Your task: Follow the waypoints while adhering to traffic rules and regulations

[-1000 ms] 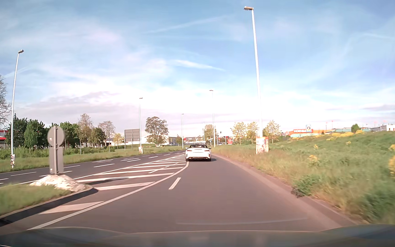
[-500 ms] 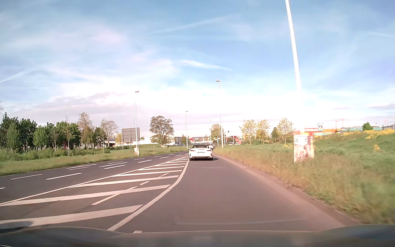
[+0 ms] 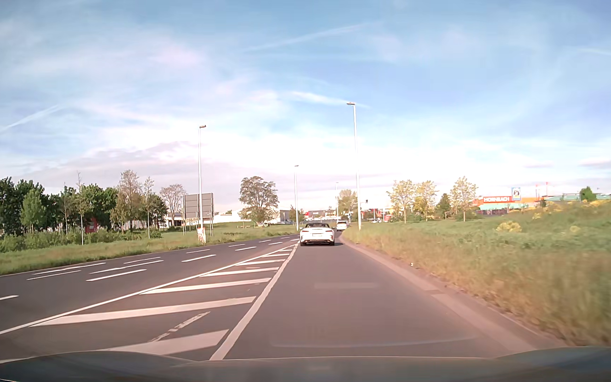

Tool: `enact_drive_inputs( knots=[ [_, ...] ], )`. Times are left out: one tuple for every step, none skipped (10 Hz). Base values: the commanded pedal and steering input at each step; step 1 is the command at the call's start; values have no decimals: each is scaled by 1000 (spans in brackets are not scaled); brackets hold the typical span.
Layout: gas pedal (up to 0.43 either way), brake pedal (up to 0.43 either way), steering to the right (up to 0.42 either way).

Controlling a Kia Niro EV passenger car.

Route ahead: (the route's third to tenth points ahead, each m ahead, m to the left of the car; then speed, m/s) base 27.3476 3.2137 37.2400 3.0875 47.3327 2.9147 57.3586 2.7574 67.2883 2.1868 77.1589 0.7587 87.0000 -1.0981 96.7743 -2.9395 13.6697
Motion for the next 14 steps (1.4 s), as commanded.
enact_drive_inputs(
  knots=[
    [0,0,-21],
    [0,0,-21],
    [0,0,-21],
    [0,0,-21],
    [0,0,-21],
    [0,0,-20],
    [0,0,-18],
    [0,0,-17],
    [0,0,-15],
    [20,0,-11],
    [20,0,-9],
    [20,0,-7],
    [28,0,-6],
    [28,0,-6]
  ],
)
